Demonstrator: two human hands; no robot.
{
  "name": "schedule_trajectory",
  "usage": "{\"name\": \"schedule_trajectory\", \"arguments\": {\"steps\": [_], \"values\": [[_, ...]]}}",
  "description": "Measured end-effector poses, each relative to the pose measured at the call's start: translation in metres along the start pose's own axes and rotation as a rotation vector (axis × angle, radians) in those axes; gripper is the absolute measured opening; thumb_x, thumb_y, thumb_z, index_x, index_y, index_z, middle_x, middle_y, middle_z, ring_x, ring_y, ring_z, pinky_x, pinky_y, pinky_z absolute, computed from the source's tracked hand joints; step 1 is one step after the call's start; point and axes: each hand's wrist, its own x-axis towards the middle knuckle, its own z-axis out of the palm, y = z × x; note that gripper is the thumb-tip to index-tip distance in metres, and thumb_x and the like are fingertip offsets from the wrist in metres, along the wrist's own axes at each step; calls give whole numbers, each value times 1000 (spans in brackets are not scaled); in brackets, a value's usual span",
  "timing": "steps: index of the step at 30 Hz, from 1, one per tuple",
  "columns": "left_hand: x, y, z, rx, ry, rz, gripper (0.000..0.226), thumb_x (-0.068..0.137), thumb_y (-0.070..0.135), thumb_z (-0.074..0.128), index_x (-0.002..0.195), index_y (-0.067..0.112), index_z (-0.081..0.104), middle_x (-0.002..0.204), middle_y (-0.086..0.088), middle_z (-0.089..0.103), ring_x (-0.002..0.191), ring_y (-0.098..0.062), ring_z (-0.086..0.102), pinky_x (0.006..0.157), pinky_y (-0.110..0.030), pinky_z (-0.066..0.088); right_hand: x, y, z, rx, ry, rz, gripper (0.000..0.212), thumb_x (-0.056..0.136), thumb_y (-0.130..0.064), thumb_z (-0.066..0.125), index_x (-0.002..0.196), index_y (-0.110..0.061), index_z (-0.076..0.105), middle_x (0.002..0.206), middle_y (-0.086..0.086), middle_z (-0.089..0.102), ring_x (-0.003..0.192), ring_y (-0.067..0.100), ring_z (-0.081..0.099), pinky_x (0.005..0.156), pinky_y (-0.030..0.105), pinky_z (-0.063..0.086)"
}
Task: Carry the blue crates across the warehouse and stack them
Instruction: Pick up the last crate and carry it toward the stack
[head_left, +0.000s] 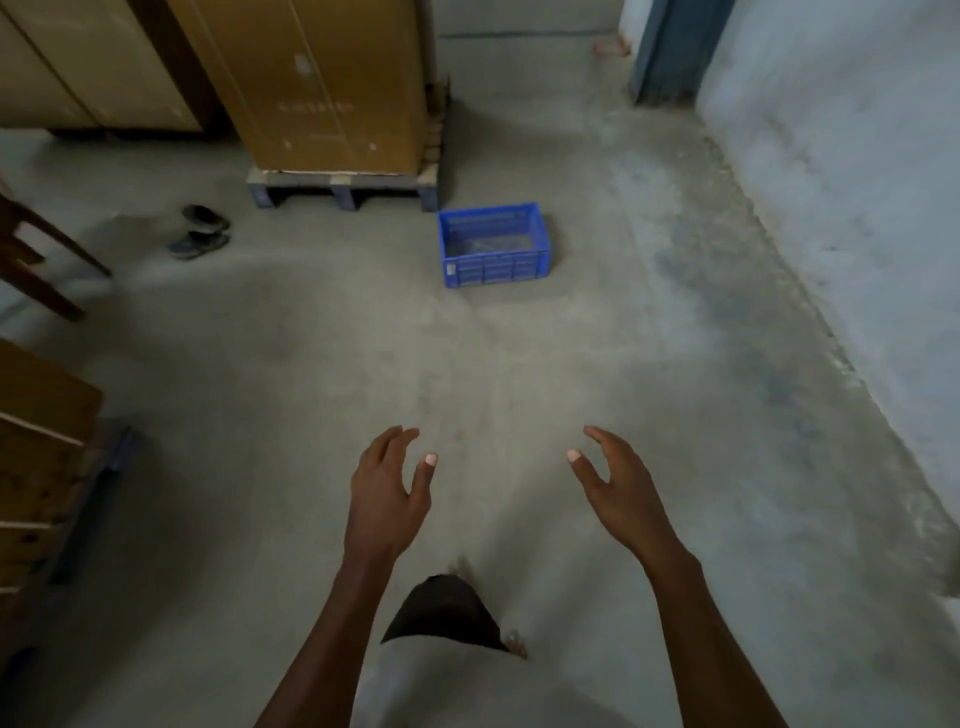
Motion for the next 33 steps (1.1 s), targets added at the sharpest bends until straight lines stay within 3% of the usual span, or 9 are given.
{"name": "schedule_trajectory", "arguments": {"steps": [5, 9, 14, 18, 23, 26, 33], "values": [[144, -13, 34, 43, -2, -51, 42, 100, 42, 55, 136, 20, 59, 149, -9, 49, 137, -29, 44, 108, -50, 42, 154, -11, 6, -212, -30, -96, 57, 98, -50, 47, 147, -21, 42, 152, 3, 42, 142, 20, 34, 115, 40, 31], [263, -3, 50, 66, -31, -73, 45, 99, 44, 55, 137, 20, 58, 150, -9, 48, 138, -30, 43, 110, -49, 41, 261, -33, -1, -250, -62, -51, 59, 99, -52, 45, 150, -23, 38, 156, 3, 37, 147, 21, 26, 117, 40, 26], [413, 28, 69, 106, -67, 43, 56, 95, 57, 44, 133, 21, 60, 146, -7, 52, 136, -28, 47, 108, -47, 40, 379, -54, -24, -223, -8, 5, 60, 98, -55, 42, 150, -26, 36, 157, 0, 35, 149, 21, 22, 118, 42, 25], [522, 53, 94, 157, -38, 108, 55, 93, 56, 44, 132, 21, 61, 144, -8, 54, 132, -28, 50, 106, -44, 39, 479, -57, -33, -272, -7, 53, 60, 98, -52, 44, 151, -24, 37, 159, 3, 34, 150, 23, 18, 117, 44, 23], [642, 56, 135, 247, -68, 41, 58, 93, 57, 40, 135, 22, 59, 147, -6, 51, 134, -27, 49, 110, -49, 34, 629, -57, -33, -315, -40, 32, 68, 95, -62, 36, 147, -20, 43, 155, 6, 40, 149, 27, 24, 116, 46, 27], [704, 59, 154, 285, -101, -51, 58, 92, 59, 37, 135, 25, 59, 148, -5, 49, 134, -27, 48, 112, -56, 30, 721, -62, -37, -342, -96, 34, 61, 96, -53, 48, 147, -20, 44, 154, 8, 40, 148, 30, 26, 116, 48, 28], [858, 62, 184, 331, -159, -156, 63, 89, 59, 35, 133, 22, 62, 146, -9, 53, 132, -30, 51, 110, -55, 33, 927, -76, -30, -504, -272, -48, 60, 92, -50, 52, 141, -13, 51, 149, 15, 46, 144, 39, 30, 113, 51, 32]]}}
